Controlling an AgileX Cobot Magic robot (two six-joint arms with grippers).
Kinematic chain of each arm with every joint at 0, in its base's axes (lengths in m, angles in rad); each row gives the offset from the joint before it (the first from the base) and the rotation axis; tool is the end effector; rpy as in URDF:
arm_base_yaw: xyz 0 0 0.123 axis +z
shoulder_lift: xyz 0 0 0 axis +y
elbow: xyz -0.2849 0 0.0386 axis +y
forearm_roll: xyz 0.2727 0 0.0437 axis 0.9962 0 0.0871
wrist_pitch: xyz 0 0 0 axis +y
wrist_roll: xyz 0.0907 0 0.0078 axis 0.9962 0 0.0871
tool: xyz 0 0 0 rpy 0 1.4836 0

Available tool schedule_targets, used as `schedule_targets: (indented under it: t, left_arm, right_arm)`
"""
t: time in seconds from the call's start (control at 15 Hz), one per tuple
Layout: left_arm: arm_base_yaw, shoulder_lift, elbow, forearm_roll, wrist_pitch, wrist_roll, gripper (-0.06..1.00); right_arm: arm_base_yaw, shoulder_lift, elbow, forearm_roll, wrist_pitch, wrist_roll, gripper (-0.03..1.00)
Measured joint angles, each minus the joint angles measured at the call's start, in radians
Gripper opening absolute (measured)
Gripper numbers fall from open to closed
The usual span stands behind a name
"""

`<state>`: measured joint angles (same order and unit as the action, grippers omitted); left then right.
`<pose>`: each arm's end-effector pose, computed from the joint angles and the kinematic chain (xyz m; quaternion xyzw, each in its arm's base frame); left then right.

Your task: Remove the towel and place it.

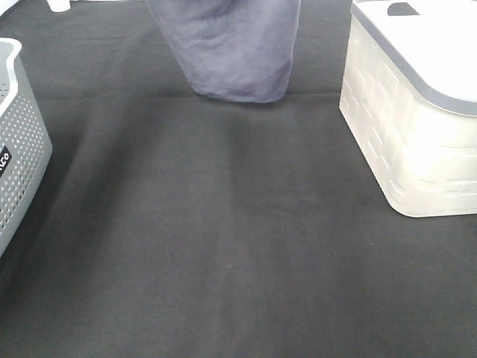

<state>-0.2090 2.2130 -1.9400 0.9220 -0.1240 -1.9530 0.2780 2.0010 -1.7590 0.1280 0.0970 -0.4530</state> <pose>0.5518 -0.1261 0.2865 -0.2685 0.6949 -0.4179 0.5200 0.4971 0.1431 0.3202 -0.2384 0.7532 -0.0097 0.6130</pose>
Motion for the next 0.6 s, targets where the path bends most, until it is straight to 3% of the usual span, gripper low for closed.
schedule_targets:
  t: [0.27,0.47,0.6]
  left_arm:
    - [-0.026,-0.046,0.295,-0.102,-0.145,0.142,0.0]
    - [-0.089,-0.156,0.549,-0.541,-0.179,0.518,0.0]
    - [-0.143,-0.196,0.674,-0.847,-0.299,0.777,0.0]
  right_arm:
    - [-0.001,-0.148,0.363,0.006,-0.017,-0.055,0.02]
    - [-0.002,-0.271,0.574,0.008,-0.061,-0.072,0.02]
    - [-0.002,-0.333,0.688,0.008,-0.065,-0.106,0.02]
